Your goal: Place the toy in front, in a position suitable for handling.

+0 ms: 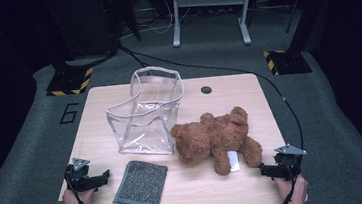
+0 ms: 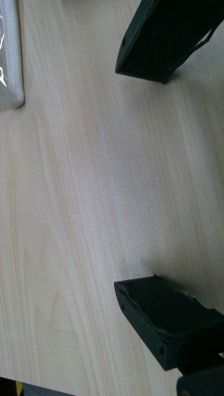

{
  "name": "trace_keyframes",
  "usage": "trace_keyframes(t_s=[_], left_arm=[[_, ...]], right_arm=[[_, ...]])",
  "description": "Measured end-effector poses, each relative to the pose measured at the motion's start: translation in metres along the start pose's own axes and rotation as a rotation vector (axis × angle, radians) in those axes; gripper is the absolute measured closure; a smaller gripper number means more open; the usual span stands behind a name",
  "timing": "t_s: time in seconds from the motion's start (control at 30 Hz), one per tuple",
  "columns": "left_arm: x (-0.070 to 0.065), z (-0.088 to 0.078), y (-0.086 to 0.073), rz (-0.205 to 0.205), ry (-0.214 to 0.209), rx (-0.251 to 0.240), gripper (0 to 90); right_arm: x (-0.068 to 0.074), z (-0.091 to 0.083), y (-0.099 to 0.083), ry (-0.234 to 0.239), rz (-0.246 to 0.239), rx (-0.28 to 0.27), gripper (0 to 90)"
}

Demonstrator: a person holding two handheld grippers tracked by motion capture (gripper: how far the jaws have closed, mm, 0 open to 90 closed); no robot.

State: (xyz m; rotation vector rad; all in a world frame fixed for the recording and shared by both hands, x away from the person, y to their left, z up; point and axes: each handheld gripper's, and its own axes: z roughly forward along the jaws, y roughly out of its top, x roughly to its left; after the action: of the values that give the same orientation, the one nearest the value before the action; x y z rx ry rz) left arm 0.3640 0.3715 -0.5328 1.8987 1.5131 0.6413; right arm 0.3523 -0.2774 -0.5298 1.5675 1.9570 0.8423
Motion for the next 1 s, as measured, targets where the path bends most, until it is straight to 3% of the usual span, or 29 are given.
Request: trace_keyframes(t_s=[1.0], left_arm=[[-0.0007,-0.0004,-0.0003,0.01,-0.008,-0.001,0.0]], right_arm=[[0.0003,0.0001,-0.0001,-0.004,0.005,0.001,2.5]])
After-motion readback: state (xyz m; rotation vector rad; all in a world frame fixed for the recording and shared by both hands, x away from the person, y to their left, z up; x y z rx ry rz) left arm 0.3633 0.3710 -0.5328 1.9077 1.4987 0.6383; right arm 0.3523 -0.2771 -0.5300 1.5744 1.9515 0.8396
